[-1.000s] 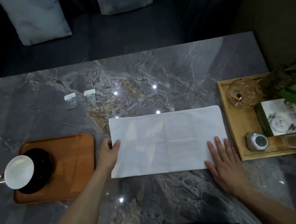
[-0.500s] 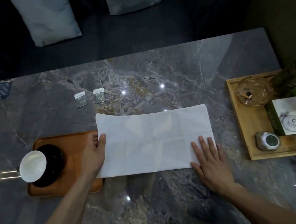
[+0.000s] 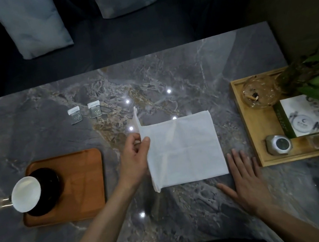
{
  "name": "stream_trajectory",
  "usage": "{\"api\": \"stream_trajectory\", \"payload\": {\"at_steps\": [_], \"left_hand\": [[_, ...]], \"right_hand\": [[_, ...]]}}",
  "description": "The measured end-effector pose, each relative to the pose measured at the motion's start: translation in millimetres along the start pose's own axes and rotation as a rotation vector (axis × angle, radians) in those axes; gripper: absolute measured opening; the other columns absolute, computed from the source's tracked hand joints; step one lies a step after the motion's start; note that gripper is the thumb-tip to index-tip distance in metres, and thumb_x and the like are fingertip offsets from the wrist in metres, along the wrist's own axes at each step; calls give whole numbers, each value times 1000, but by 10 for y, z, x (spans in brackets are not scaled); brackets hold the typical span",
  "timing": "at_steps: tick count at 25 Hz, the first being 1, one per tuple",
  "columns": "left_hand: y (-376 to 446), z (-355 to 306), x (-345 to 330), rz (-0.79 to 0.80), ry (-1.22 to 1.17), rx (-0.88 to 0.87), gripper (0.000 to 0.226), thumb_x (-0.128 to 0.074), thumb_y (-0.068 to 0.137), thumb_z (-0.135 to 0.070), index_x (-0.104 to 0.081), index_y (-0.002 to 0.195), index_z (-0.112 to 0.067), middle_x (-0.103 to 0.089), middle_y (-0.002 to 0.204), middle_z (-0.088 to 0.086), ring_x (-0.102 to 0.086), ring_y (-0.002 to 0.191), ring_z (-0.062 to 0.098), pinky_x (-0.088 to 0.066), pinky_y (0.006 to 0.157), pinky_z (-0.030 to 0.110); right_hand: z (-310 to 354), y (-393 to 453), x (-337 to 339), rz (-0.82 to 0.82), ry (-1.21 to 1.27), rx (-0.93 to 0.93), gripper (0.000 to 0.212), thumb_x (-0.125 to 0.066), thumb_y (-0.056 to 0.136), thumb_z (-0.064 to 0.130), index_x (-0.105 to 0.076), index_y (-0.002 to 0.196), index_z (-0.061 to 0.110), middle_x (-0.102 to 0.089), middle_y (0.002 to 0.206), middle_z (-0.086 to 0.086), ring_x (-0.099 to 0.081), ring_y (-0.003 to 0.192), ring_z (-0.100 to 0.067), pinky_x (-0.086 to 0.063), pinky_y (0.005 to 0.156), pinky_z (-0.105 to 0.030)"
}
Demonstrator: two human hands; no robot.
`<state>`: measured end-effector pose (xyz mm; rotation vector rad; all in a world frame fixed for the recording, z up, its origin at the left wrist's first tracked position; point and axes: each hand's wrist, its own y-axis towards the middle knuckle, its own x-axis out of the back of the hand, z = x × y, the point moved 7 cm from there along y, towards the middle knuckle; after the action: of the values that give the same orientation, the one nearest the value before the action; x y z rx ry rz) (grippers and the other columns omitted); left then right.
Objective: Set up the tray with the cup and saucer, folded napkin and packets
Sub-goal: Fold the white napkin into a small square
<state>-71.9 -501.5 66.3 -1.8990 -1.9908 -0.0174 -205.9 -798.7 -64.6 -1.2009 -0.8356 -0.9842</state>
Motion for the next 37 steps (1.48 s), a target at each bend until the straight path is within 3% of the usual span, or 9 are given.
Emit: {"api": "stream_trajectory", "payload": {"at_steps": [2,5,10,17,24,30,37], "left_hand": [[21,24,-266,64,-31,49,17,-58,87,-38,-52,86,-22,-68,66,-4,-60,56,7,-45,48,24],[55,70,-601,121,-3,78,15,-59,86,-41,-49,79,-32,-59,56,-6,-49,44,4,-38,42,18],[117,159,-1037,182,234,121,16,-61,81,-41,-49,73,-36,-63,62,-8,-59,54,7,-45,50,20],[128,268,-1416,243,453,207,15,-59,76,-41,-52,73,-28,-63,69,-6,-64,69,19,-57,66,52],[173,331,-1739,273,557,244,13,-58,78,-38,-51,78,-27,-65,74,-6,-65,71,18,-56,72,46],[156,422,-1898,256,602,292,13,-57,79,-39,-51,80,-27,-62,77,-9,-61,73,13,-51,65,36],[197,473,-1985,222,581,315,15,-57,83,-37,-51,80,-24,-63,76,-7,-61,73,17,-51,67,37]], "right_hand": [[4,7,-7,-12,0,18,92,-28,88,74,-15,155,13,-10,164,-12,-5,152,-31,-5,122,-52],[8,13,-20,-20,8,19,91,-30,88,74,-14,156,15,-8,165,-11,-5,152,-31,-4,122,-51],[-12,24,-36,-11,13,10,94,-31,86,76,-11,156,17,-6,165,-10,-4,152,-29,-2,122,-50],[-40,29,-77,-11,41,-10,95,-30,85,79,-11,156,19,-6,166,-7,-3,152,-26,-2,122,-49],[-32,27,-40,-64,76,8,92,-32,86,77,-14,156,19,-7,166,-6,-7,152,-27,-4,122,-48],[-33,25,-39,-64,68,0,92,-29,86,77,-14,156,19,-8,165,-7,-7,152,-27,-6,122,-49],[-48,40,-83,-42,73,-3,92,-31,85,77,-13,156,20,-8,165,-6,-7,152,-27,-6,122,-50]]}}
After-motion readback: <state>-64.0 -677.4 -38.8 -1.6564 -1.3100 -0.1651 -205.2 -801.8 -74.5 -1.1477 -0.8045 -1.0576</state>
